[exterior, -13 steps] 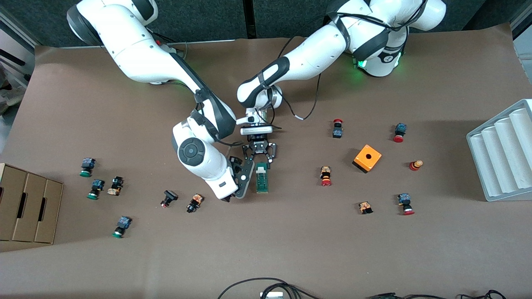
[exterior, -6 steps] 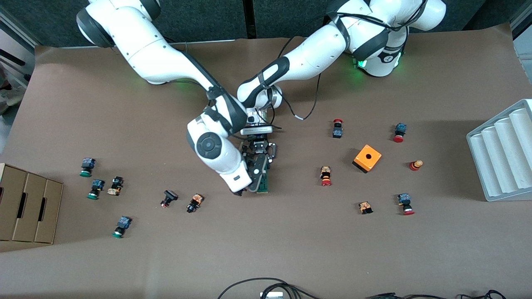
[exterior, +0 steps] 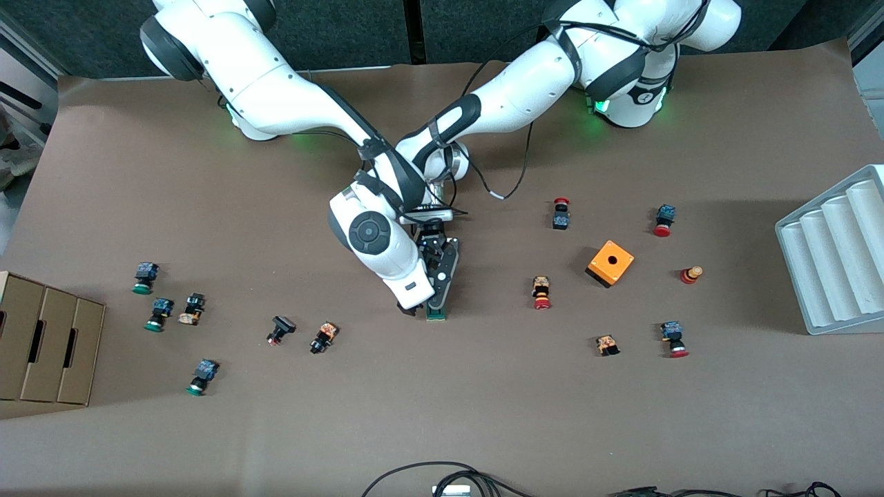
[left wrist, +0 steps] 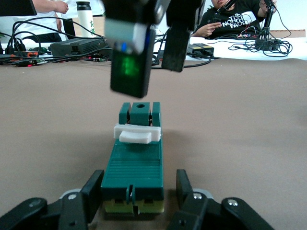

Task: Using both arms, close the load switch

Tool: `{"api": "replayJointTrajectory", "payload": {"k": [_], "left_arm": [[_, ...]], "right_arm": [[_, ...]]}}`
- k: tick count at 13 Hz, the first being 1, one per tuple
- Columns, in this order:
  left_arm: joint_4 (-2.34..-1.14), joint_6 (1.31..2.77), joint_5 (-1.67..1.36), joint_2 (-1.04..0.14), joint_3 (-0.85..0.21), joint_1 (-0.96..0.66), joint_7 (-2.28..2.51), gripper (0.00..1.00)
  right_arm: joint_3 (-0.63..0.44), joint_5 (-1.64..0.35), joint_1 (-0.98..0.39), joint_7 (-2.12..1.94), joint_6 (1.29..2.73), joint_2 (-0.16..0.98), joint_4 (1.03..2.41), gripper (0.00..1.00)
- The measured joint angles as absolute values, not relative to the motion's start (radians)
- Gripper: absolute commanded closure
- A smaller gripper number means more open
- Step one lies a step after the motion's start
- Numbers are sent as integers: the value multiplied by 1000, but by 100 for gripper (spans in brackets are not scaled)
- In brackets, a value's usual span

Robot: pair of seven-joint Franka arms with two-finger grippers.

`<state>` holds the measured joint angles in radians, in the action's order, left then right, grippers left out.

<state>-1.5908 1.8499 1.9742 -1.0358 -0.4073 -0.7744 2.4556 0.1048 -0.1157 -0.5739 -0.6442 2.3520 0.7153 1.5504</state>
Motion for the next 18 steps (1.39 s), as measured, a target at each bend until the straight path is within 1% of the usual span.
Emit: {"api": "replayJointTrajectory", "payload": {"k": [4, 14, 18], "left_arm": [[-1591, 1850, 1974, -1036, -407, -775, 2456, 33], [-1591, 1849, 1974, -1036, -405, -777, 2456, 33], [-1591, 1849, 1974, -1036, -403, -779, 2456, 33]], "right_arm": [[97, -116, -579, -644, 2373, 735, 1550, 0], [97, -97, -582, -666, 2381, 737, 1550, 0], [97, -97, -605, -669, 2388, 743, 1550, 0]]}}
